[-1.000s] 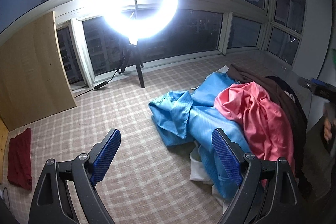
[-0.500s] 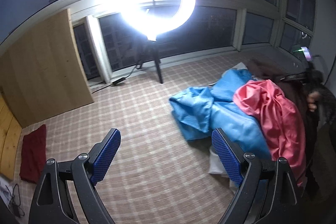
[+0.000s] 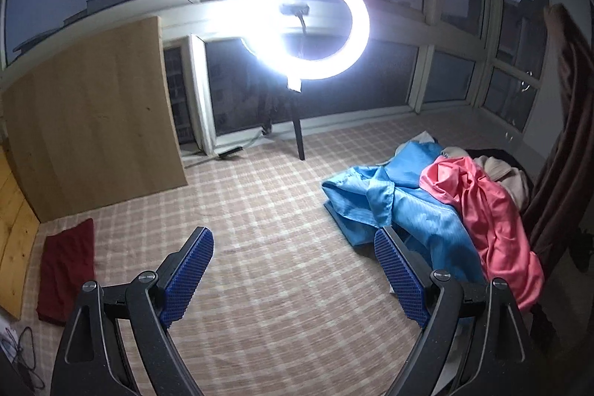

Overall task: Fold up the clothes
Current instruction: 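Grasp the brown fleece garment in the pile with the right tool and lift, then carry the brown garment with the right tool and drop it onto the rug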

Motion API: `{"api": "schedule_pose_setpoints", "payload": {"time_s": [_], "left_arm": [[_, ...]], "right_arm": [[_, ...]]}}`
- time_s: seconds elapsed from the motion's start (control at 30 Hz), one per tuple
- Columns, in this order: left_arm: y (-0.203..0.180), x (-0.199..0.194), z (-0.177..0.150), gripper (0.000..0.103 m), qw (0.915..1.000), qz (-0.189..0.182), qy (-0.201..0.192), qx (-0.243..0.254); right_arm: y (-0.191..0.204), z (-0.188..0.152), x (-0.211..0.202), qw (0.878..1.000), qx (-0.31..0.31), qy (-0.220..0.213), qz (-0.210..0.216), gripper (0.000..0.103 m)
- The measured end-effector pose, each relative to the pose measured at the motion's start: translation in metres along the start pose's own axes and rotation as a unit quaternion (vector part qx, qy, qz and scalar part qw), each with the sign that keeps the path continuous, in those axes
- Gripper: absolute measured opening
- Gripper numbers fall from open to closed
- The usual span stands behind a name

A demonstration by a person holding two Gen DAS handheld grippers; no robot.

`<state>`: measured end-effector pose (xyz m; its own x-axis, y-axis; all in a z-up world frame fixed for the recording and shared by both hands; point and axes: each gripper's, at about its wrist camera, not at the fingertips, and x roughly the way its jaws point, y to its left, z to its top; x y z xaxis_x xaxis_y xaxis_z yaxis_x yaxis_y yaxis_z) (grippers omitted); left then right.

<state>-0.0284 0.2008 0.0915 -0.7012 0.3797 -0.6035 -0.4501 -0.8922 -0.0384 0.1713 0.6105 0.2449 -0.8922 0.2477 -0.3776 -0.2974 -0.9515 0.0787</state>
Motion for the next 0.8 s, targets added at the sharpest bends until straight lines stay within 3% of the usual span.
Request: {"api": "schedule_pose_setpoints", "payload": {"time_s": [0.23, 0.37, 0.5, 0.73, 0.8], "left_arm": [[0.058, -0.058, -0.003, 0.089, 0.9991, -0.002, -0.041, 0.007], [0.090, -0.086, -0.009, 0.089, 0.9980, -0.003, -0.063, 0.004], [0.119, -0.105, -0.018, 0.089, 0.9974, -0.001, -0.072, 0.002], [0.178, -0.134, -0.045, 0.090, 0.9966, 0.033, -0.071, -0.025], [0.194, -0.138, -0.053, 0.090, 0.9960, 0.049, -0.067, -0.034]], "right_arm": [[0.081, 0.022, -0.099, 0.996, -0.023, -0.082, 0.000, 0.014], [0.137, 0.033, -0.131, 0.992, -0.048, -0.115, 0.023, 0.013], [0.202, 0.045, -0.119, 0.989, -0.071, -0.107, 0.076, 0.013], [0.317, 0.057, -0.027, 0.973, -0.106, -0.044, 0.199, 0.013], [0.358, 0.051, 0.011, 0.967, -0.123, -0.004, 0.225, 0.013]]}}
